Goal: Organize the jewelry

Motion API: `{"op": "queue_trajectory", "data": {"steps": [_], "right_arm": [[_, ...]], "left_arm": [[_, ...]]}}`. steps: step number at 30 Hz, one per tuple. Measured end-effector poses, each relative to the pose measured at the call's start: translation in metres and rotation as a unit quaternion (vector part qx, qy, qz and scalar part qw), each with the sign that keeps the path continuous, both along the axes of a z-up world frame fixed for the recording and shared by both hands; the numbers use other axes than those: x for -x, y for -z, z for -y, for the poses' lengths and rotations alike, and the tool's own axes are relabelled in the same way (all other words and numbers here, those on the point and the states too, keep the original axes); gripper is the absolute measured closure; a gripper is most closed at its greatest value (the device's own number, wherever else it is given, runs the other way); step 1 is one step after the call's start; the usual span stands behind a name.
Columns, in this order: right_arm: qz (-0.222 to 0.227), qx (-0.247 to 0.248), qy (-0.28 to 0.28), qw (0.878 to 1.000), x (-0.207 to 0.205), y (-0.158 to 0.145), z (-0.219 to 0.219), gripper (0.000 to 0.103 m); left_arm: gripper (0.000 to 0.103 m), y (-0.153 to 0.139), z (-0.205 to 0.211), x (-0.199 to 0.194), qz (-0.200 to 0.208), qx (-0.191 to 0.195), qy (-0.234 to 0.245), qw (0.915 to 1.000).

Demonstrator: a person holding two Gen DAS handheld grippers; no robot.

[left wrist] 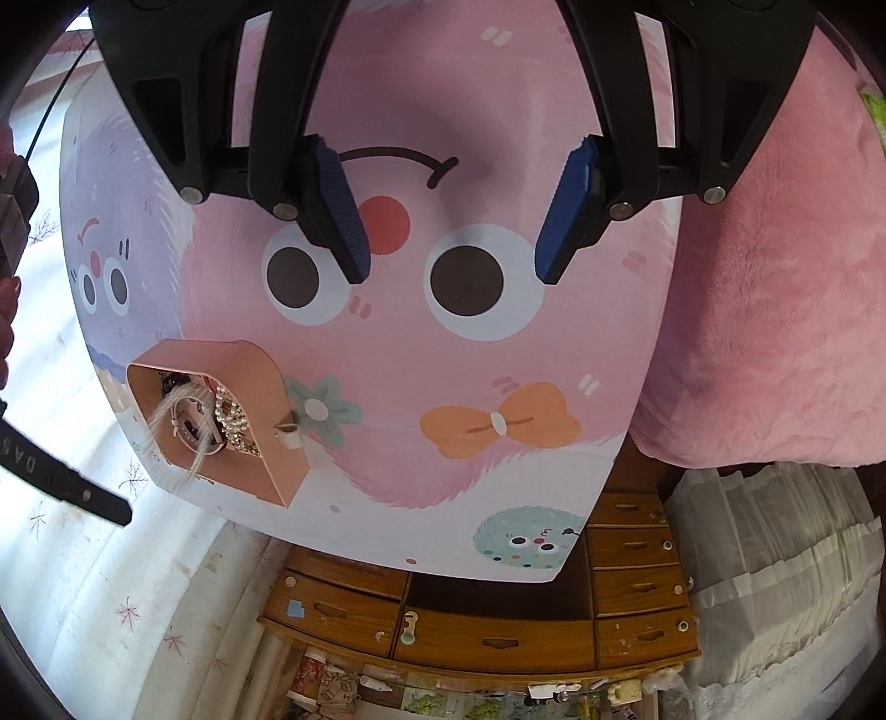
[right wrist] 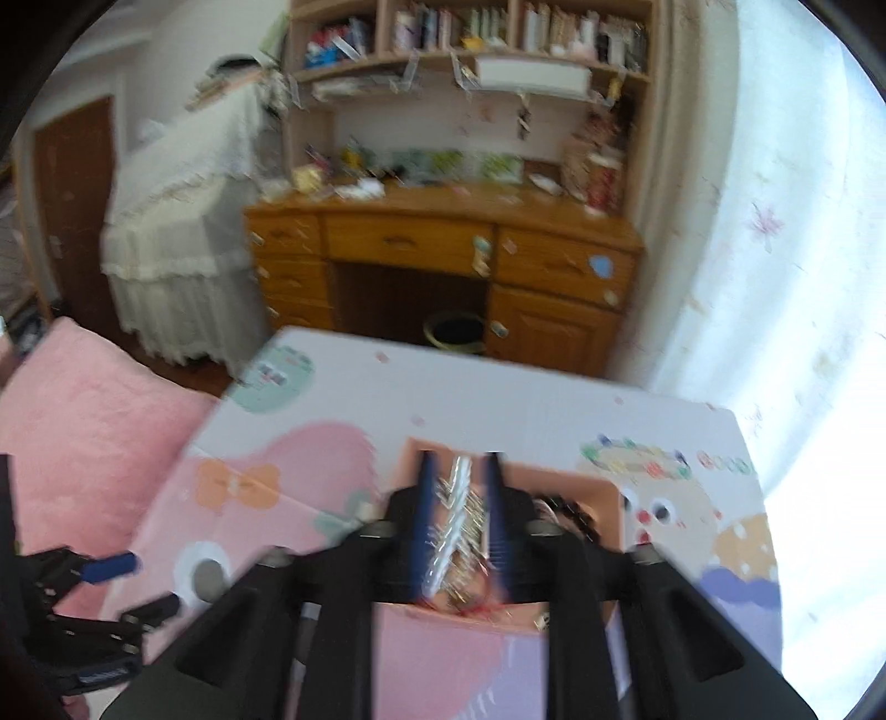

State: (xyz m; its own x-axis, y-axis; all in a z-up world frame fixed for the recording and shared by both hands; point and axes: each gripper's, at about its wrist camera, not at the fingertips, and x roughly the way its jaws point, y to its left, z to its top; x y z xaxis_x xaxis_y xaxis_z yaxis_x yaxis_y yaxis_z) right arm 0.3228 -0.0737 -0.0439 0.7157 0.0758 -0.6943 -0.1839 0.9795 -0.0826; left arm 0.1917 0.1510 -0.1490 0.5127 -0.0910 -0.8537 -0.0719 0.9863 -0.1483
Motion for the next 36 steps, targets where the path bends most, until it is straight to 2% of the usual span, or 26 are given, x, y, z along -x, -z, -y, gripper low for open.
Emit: {"op": "queue_trajectory", "data": {"steps": [2, 5, 6, 9, 13, 15, 17, 18, 20, 22, 24, 26, 28, 33, 36], "right_arm": [[-0.008, -0.014, 0.006, 1.0, 0.004, 0.006, 0.007, 0.049], [-0.041, -0.014, 0.023, 0.999, 0.012, 0.016, 0.015, 0.024], [-0.049, -0.009, 0.027, 0.998, 0.017, 0.02, 0.018, 0.02], [-0.096, 0.0, 0.036, 0.995, 0.038, 0.04, 0.029, 0.017], [-0.172, -0.019, 0.038, 0.984, 0.077, 0.07, 0.052, 0.015], [-0.21, -0.013, 0.07, 0.975, 0.103, 0.087, 0.069, 0.015], [-0.259, -0.007, 0.113, 0.959, 0.129, 0.103, 0.092, 0.015], [-0.284, -0.015, 0.133, 0.949, 0.144, 0.108, 0.104, 0.014], [-0.309, -0.034, 0.159, 0.937, 0.173, 0.111, 0.131, 0.01], [-0.305, -0.041, 0.182, 0.934, 0.203, 0.104, 0.156, 0.007], [-0.296, -0.046, 0.186, 0.936, 0.226, 0.093, 0.172, 0.005], [-0.288, -0.062, 0.18, 0.938, 0.243, 0.076, 0.185, 0.005], [-0.275, -0.085, 0.166, 0.943, 0.25, 0.056, 0.194, 0.005], [-0.217, -0.119, 0.138, 0.959, 0.258, 0.0, 0.203, 0.005], [-0.189, -0.123, 0.111, 0.968, 0.265, -0.025, 0.197, 0.005]], "left_arm": [[0.044, -0.005, 0.0, 0.0, 0.001, -0.004, 0.005, 1.0], [0.044, -0.015, 0.001, 0.001, 0.002, -0.009, 0.009, 0.9999], [0.044, -0.018, 0.002, 0.002, 0.002, -0.01, 0.01, 0.9999], [0.044, -0.028, 0.01, 0.008, -0.007, -0.004, 0.018, 0.9998], [0.044, -0.036, 0.028, 0.03, -0.024, 0.009, 0.003, 0.9997], [0.044, -0.041, 0.041, 0.052, -0.024, -0.02, -0.041, 0.9987], [0.044, -0.043, 0.054, 0.07, -0.035, -0.033, -0.065, 0.9967], [0.043, -0.043, 0.06, 0.078, -0.044, -0.032, -0.068, 0.9962], [0.043, -0.045, 0.079, 0.093, -0.064, -0.03, -0.059, 0.9958], [0.042, -0.049, 0.098, 0.105, -0.071, -0.035, -0.048, 0.9957], [0.036, -0.056, 0.117, 0.114, -0.067, -0.041, -0.036, 0.9963], [0.028, -0.071, 0.139, 0.117, -0.048, -0.057, -0.019, 0.997], [0.026, -0.089, 0.154, 0.114, -0.031, -0.068, -0.009, 0.9972], [0.023, -0.136, 0.175, 0.11, -0.013, -0.012, -0.009, 0.9998], [0.021, -0.154, 0.186, 0.118, 0.001, -0.016, 0.003, 0.9999]]}}
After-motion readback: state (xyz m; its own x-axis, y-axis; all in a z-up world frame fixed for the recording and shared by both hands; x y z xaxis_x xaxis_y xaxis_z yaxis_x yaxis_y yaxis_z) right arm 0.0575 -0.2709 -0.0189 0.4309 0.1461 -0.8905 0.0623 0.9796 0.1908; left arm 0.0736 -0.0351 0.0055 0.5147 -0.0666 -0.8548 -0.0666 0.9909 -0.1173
